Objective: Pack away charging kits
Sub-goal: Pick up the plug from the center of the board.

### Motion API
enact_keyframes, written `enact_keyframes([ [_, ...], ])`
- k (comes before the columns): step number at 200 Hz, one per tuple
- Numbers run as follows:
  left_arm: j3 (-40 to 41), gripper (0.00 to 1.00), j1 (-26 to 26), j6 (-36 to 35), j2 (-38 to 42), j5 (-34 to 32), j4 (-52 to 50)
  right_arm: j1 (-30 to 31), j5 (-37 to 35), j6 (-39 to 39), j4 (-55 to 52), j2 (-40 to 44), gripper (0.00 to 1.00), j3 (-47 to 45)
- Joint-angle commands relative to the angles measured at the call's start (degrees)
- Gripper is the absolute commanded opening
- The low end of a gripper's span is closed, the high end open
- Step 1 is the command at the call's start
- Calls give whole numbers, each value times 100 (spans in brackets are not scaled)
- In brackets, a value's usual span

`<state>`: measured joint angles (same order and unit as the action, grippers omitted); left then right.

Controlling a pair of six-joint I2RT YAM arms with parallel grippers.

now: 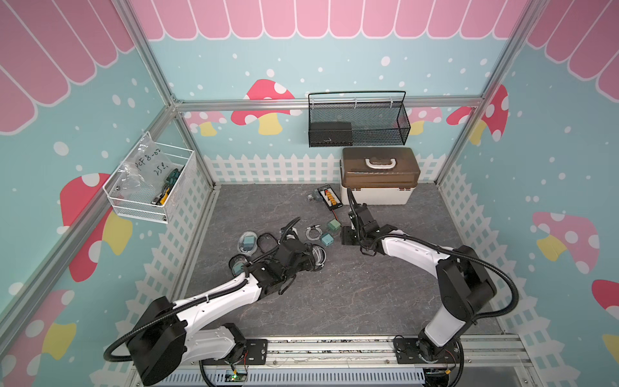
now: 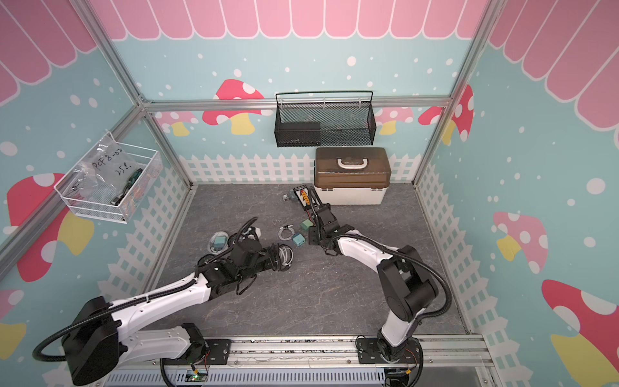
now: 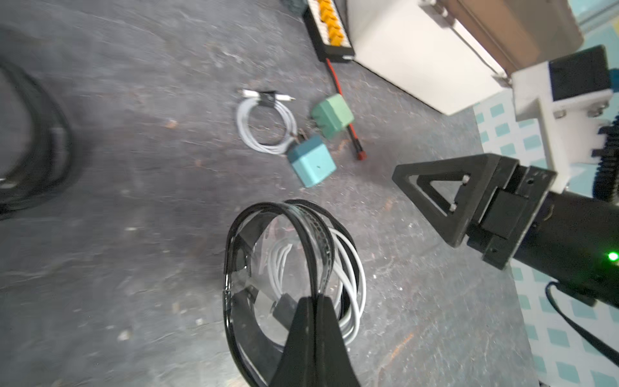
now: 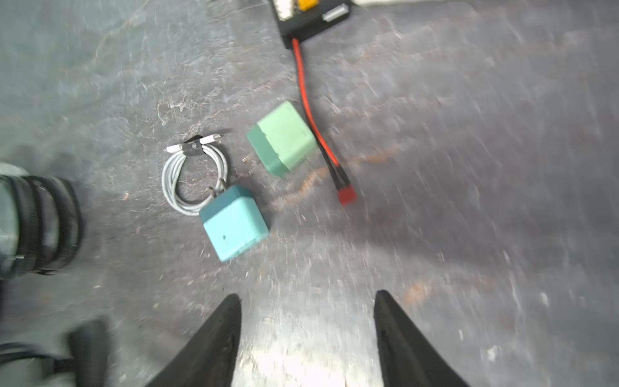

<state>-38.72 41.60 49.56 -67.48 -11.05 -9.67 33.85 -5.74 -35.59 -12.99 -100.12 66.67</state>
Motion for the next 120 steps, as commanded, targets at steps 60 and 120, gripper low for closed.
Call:
enact_keyframes([
  [60,536,0,-1276,-684,869,947,-703,469,107,1020,-472,-2082,64,1989],
  [120,521,0,-1436,-806,767,1339,-609,544,-198,975,-664,-2233,41,1942],
])
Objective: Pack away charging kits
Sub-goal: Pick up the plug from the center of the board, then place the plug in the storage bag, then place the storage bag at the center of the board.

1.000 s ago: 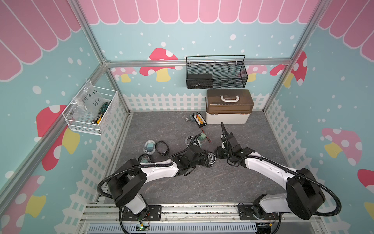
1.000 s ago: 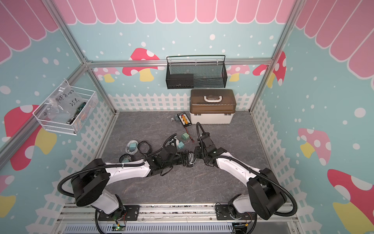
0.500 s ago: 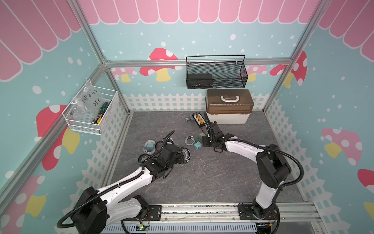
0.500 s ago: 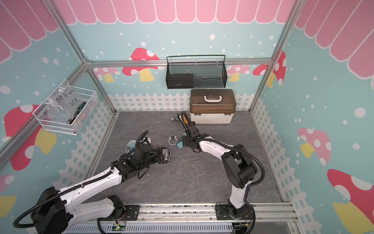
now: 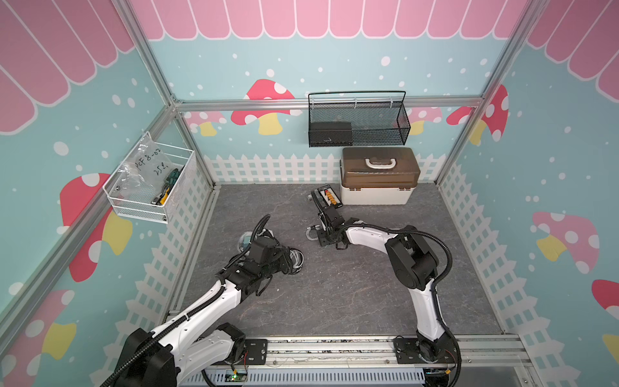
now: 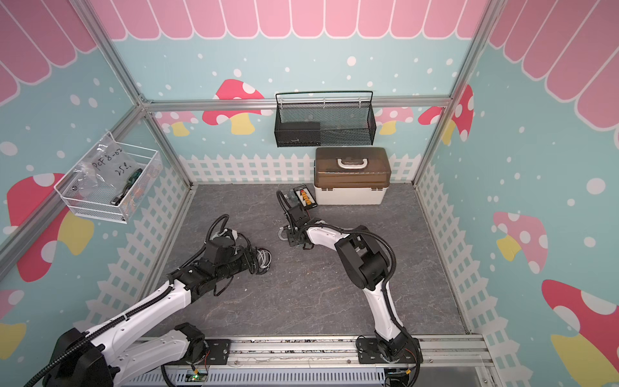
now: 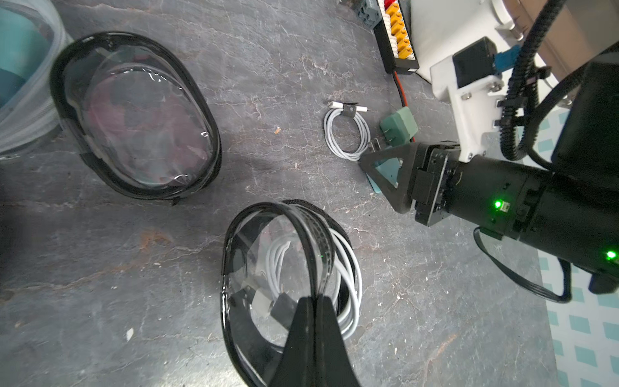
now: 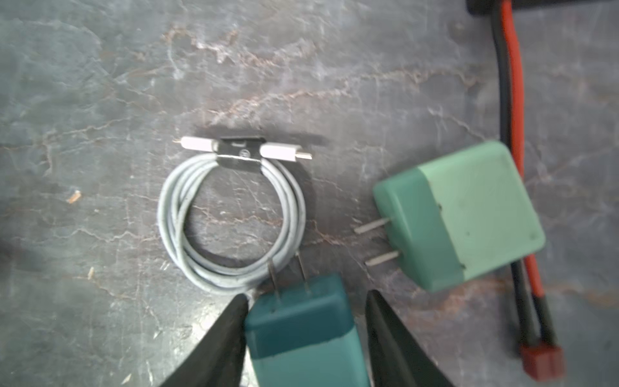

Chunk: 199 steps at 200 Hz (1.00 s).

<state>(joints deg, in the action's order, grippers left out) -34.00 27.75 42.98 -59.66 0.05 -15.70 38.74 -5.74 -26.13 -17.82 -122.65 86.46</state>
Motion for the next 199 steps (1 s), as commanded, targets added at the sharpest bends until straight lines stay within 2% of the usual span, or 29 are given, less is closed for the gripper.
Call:
enact_keyframes([
  [1,50,0,-55,-149,-22,234,0,55,-203,29,-184,21,40,-39],
  [18,45,0,-59,-154,-92,365,64,55,-293,-25,-238,93,30,-102],
  [47,40,0,-63,-178,-180,721,335,56,-322,-192,-288,572,19,-495],
  [77,44,0,109,-107,-314,854,779,47,-394,-480,-216,1829,16,-1421],
  [113,-286,0,1117,89,-940,153,1369,38,-262,-1013,-25,3685,15,-2777],
  [144,-678,0,1645,344,-1843,142,2124,58,106,-1446,213,5061,17,-3662],
  [165,-910,0,1863,455,-2278,180,2607,89,269,-1628,254,5456,17,-3926],
  [199,-1390,0,2092,557,-2973,266,2974,181,592,-1759,469,5485,16,-4097],
])
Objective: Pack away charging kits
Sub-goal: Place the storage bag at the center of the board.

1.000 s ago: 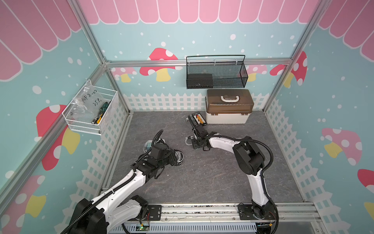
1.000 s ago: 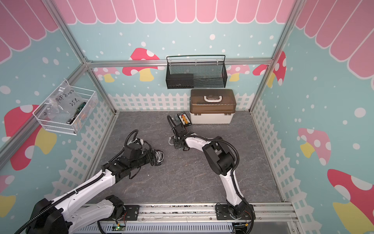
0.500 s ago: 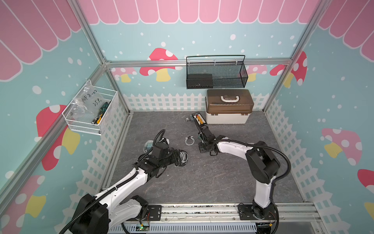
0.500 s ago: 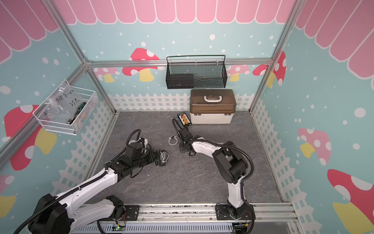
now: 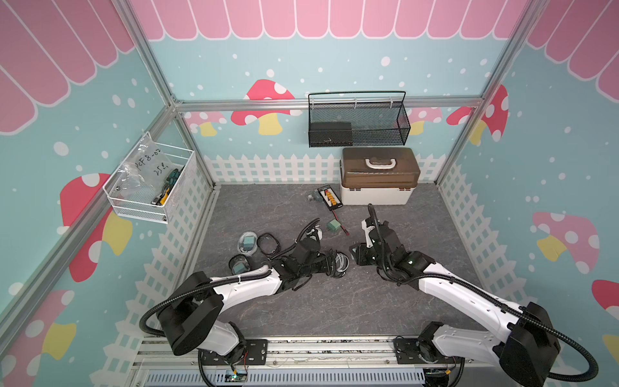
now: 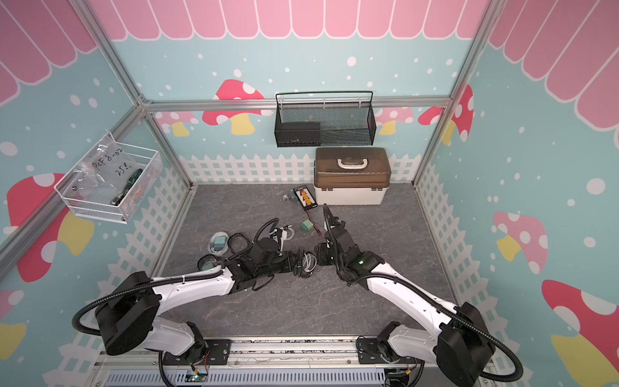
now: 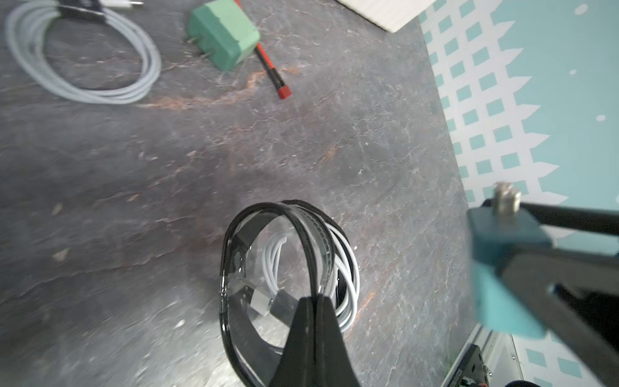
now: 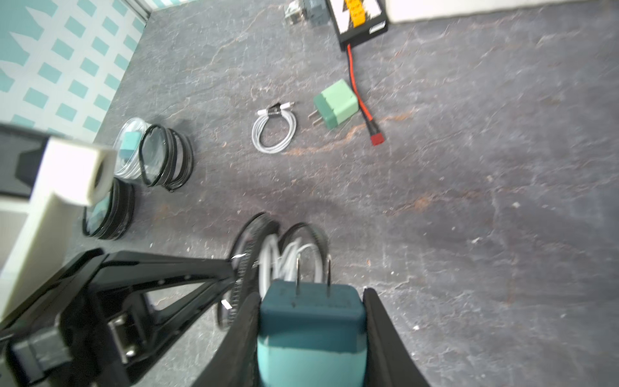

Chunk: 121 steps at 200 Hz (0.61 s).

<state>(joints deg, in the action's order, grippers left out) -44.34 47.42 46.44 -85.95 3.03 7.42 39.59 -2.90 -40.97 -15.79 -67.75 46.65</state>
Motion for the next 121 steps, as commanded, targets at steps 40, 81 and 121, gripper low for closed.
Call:
enact_keyframes([
  [40,-588,0,162,447,-893,121,1103,194,387,-350,530,-283,15,-147],
  [81,-409,0,157,598,-854,-118,1269,198,-233,-368,546,-542,14,-290],
  [121,-115,0,137,819,-909,-123,1685,189,-279,-433,777,-1075,11,-341],
])
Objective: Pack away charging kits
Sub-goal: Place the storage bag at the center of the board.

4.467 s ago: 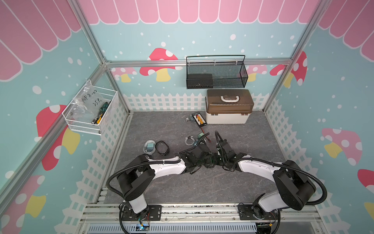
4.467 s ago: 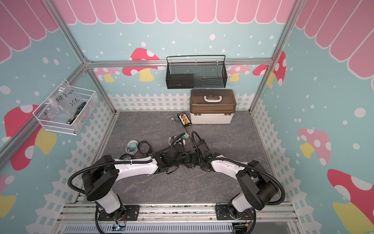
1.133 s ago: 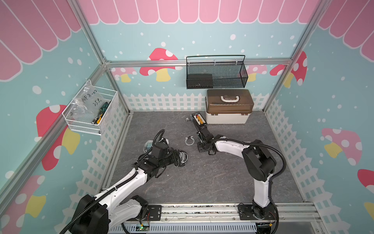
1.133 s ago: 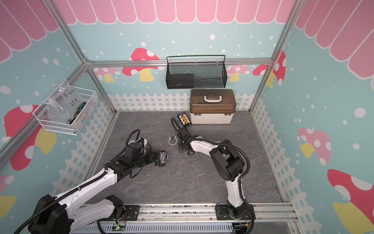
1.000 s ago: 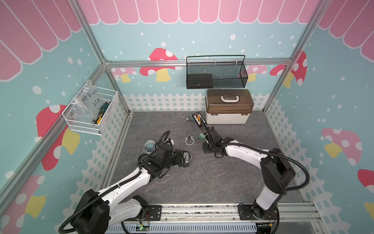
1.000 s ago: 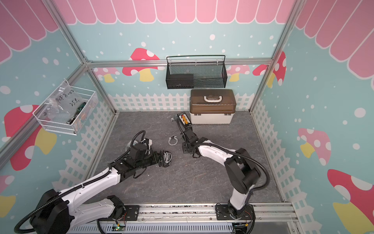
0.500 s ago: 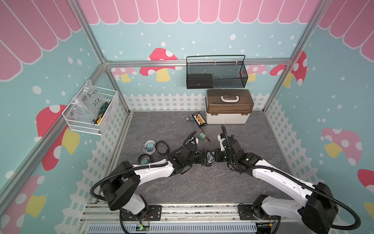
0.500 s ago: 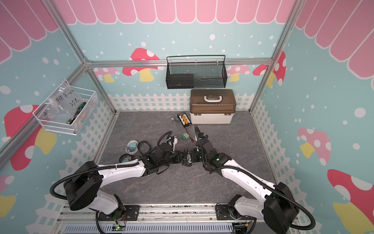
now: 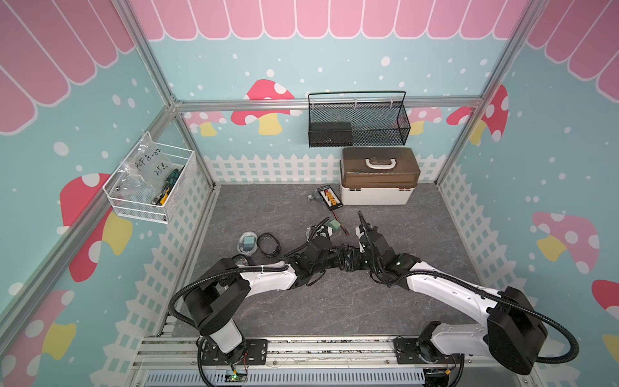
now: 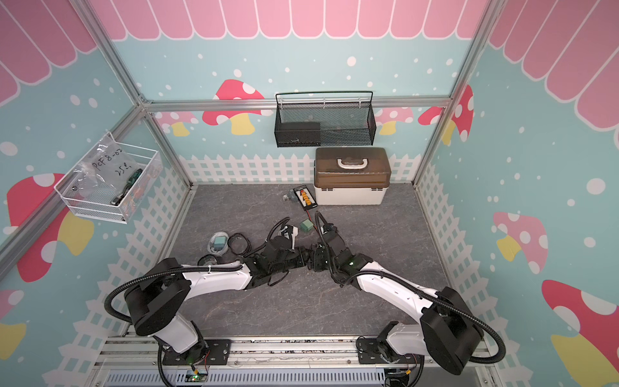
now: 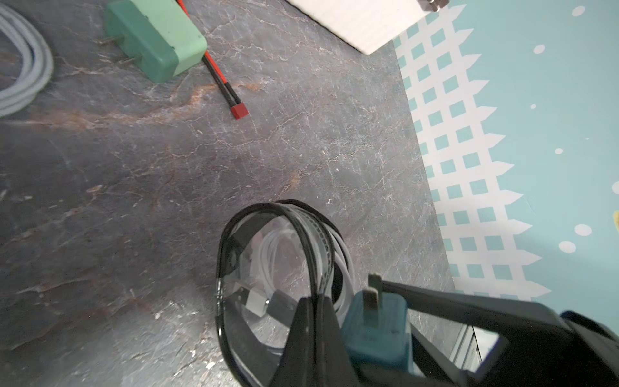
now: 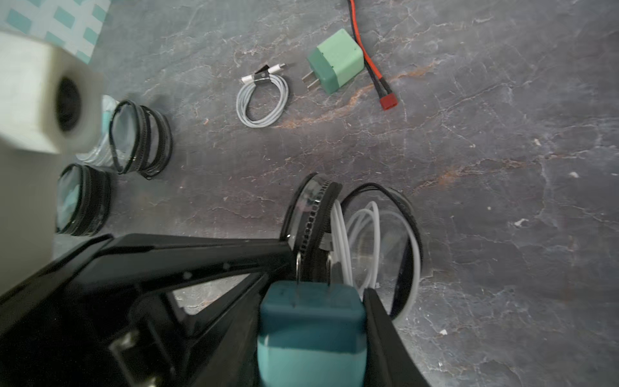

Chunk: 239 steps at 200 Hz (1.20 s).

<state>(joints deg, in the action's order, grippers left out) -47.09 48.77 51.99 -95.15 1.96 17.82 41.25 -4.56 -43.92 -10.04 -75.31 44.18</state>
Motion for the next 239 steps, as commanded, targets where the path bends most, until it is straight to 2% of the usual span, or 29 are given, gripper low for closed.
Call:
enact_keyframes([
  [1,172,0,1,262,8,-18,657,23,-118,-141,208,-327,11,-94],
  [69,356,0,-91,461,-209,194,1124,-21,-456,-220,311,-692,11,-24],
  [133,590,0,-202,593,-284,365,1512,-38,-587,-370,489,-1466,11,359],
  [182,631,0,-228,693,-408,545,1741,-64,-791,-661,634,-1517,14,477],
  [239,719,0,-236,775,-443,596,1925,-99,-467,-987,899,-2057,16,726],
])
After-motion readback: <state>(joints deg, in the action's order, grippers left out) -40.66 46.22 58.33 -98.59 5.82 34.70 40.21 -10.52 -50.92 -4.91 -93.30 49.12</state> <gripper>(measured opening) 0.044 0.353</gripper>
